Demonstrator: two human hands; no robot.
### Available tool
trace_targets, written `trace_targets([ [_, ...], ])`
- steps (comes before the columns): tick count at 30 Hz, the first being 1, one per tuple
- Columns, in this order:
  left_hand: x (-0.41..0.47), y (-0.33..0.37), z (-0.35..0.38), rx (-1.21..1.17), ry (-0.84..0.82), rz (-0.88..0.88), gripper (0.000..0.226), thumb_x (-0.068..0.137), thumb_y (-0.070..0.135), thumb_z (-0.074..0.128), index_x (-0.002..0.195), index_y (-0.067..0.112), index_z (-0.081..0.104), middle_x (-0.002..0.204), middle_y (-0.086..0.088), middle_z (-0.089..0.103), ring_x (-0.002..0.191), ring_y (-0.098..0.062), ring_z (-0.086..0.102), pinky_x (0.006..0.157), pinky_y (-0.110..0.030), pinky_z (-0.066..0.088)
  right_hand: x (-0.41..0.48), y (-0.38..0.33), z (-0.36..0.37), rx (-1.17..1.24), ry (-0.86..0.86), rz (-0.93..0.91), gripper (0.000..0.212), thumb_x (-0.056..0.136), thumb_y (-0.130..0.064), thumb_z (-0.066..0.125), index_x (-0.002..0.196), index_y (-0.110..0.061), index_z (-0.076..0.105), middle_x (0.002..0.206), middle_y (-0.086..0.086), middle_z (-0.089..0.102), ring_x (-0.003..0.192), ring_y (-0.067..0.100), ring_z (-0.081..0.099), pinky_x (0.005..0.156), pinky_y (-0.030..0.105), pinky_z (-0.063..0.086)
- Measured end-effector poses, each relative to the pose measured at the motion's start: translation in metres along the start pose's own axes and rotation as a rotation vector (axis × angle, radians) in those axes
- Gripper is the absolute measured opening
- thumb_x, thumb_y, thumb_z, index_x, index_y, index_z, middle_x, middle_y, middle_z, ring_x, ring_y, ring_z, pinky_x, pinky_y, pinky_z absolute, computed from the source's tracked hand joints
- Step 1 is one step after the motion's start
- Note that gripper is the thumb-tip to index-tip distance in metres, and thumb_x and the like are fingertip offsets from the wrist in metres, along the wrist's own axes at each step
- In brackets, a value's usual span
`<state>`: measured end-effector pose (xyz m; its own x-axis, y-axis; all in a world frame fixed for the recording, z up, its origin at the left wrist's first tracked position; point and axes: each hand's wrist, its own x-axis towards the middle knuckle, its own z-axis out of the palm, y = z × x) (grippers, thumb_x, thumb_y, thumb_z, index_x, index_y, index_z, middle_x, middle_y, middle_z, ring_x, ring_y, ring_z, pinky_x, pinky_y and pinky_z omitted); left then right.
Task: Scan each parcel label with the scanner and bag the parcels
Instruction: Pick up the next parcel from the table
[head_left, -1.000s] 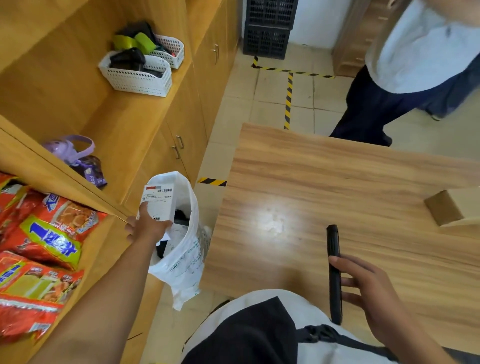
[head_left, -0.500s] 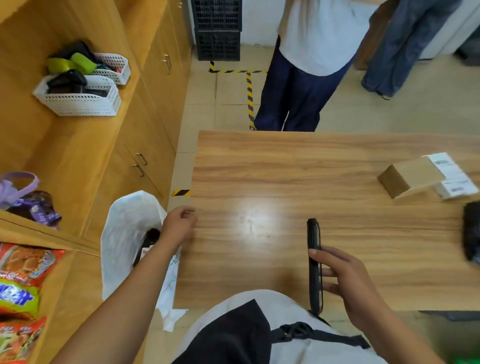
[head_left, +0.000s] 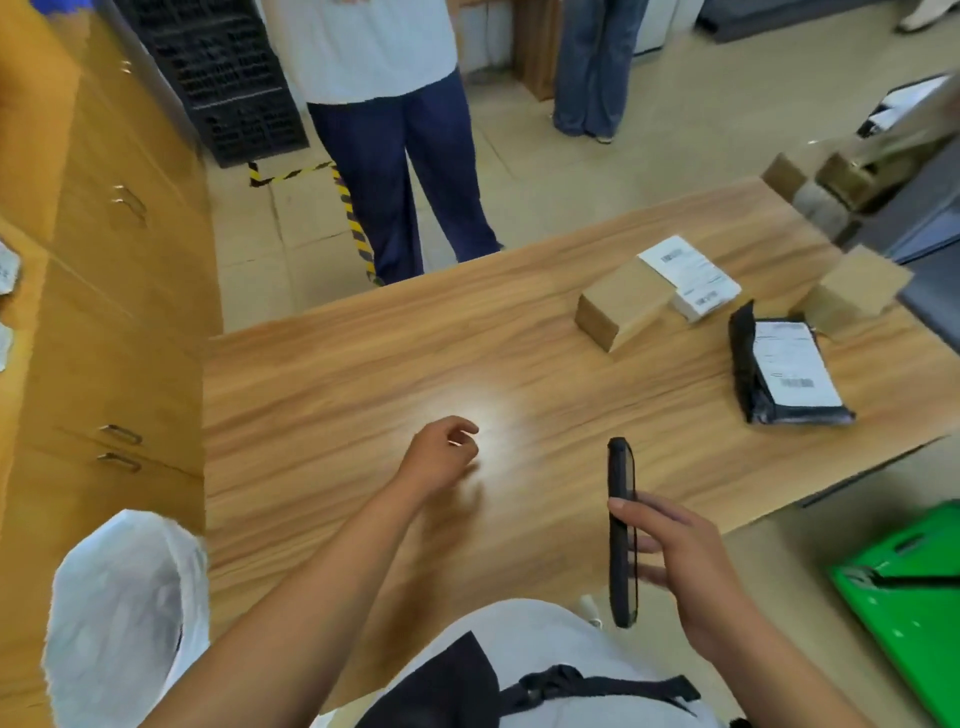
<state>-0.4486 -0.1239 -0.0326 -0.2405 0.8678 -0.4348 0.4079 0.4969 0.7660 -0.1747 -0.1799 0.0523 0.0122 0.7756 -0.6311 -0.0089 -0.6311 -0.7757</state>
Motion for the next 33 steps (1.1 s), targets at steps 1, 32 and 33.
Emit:
trace_targets([
  [1, 0.008, 0.012, 0.014, 0.028, -0.032, 0.013, 0.021, 0.087, 0.008, 0.061, 0.102, 0.02, 0.069, 0.087, 0.005, 0.066, 0.065, -0.005, 0.059, 0.049, -0.008, 0.039, 0.004, 0.0, -0.013, 0.018, 0.023, 0.012, 0.022, 0.08, -0.023, 0.082, 0.101, -0.018, 0.079, 0.09, 0.005, 0.076, 0.089, 0.026, 0.068, 0.06, 0.033, 0.055],
  [32, 0.131, 0.152, 0.144, 0.378, 0.099, 0.011, 0.108, 0.06, 0.034, 0.089, 0.147, 0.016, 0.028, 0.138, -0.009, 0.029, 0.131, -0.032, 0.035, 0.105, -0.041, 0.037, 0.092, -0.032, -0.174, 0.111, 0.085, -0.002, 0.007, 0.086, -0.023, 0.078, 0.09, -0.026, 0.083, 0.075, -0.006, 0.076, 0.065, 0.004, 0.069, 0.063, 0.032, 0.058],
  [33, 0.118, 0.142, 0.138, 0.364, 0.114, 0.023, 0.109, 0.059, 0.034, 0.09, 0.147, 0.018, 0.027, 0.138, -0.009, 0.028, 0.131, -0.032, 0.033, 0.109, -0.041, 0.035, 0.094, -0.033, -0.171, 0.1, 0.055, -0.006, 0.008, 0.086, -0.023, 0.078, 0.089, -0.028, 0.083, 0.075, -0.006, 0.075, 0.065, 0.004, 0.07, 0.061, 0.029, 0.059],
])
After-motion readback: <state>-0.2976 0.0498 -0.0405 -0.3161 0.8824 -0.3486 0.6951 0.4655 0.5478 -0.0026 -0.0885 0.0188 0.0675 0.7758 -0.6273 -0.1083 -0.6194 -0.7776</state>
